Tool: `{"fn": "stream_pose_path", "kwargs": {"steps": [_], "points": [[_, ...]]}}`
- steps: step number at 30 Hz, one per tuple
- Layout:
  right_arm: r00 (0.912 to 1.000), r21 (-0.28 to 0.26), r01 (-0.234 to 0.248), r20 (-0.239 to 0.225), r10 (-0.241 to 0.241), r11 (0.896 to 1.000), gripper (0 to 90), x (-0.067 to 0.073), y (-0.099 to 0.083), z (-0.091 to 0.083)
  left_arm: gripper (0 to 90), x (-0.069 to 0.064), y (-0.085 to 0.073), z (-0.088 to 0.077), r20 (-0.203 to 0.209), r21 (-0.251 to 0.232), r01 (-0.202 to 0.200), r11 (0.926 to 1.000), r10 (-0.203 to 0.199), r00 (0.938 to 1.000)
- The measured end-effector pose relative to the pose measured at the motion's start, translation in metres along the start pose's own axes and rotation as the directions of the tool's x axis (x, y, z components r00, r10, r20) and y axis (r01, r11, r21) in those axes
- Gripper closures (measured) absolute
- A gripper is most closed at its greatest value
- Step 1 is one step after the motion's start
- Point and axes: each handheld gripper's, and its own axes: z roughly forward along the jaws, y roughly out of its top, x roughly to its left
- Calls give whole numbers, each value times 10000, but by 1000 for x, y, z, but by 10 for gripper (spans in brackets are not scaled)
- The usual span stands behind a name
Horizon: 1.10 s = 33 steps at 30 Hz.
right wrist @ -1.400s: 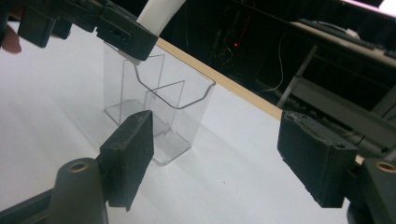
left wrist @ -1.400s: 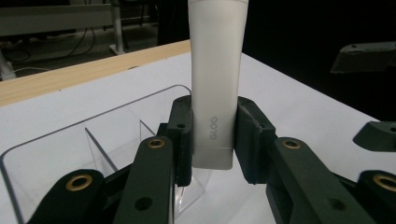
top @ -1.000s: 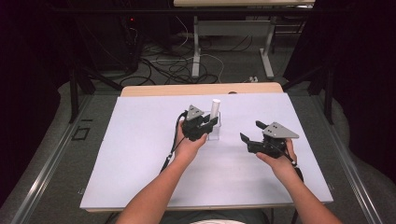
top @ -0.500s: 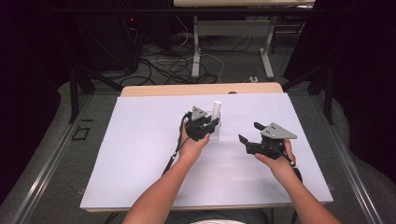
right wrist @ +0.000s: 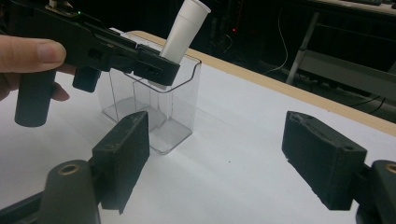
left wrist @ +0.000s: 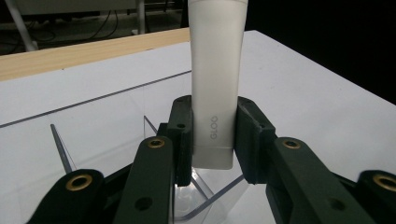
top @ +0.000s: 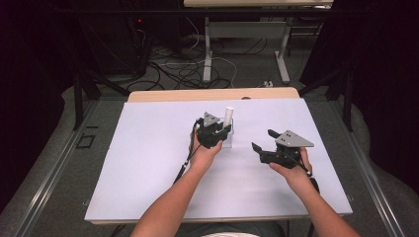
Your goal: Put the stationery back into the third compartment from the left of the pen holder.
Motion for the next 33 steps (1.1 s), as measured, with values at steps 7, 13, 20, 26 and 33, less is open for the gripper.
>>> {"fn": "stream_pose_path", "kwargs": {"steps": [7,13,20,26,33], "points": [[10000,2,-31,-18,31,10000,225,0,0,0,703,-2,1,1,-195,158,-50,9999,53,9998],[10000,24,25,-4,-25,10000,225,0,1,-1,702,-4,2,1,-428,248,49,9997,-38,9991],[10000,-57,-4,18,4,10000,226,-2,2,-2,701,-7,3,1,-638,345,353,9988,-330,9974],[10000,-94,-76,44,76,9999,225,-1,2,-3,666,-8,4,1,-718,272,423,9987,-402,9966],[9999,-152,-96,75,97,9998,226,-2,2,-3,531,-13,6,-8,-553,496,359,9981,-332,9979]]}}
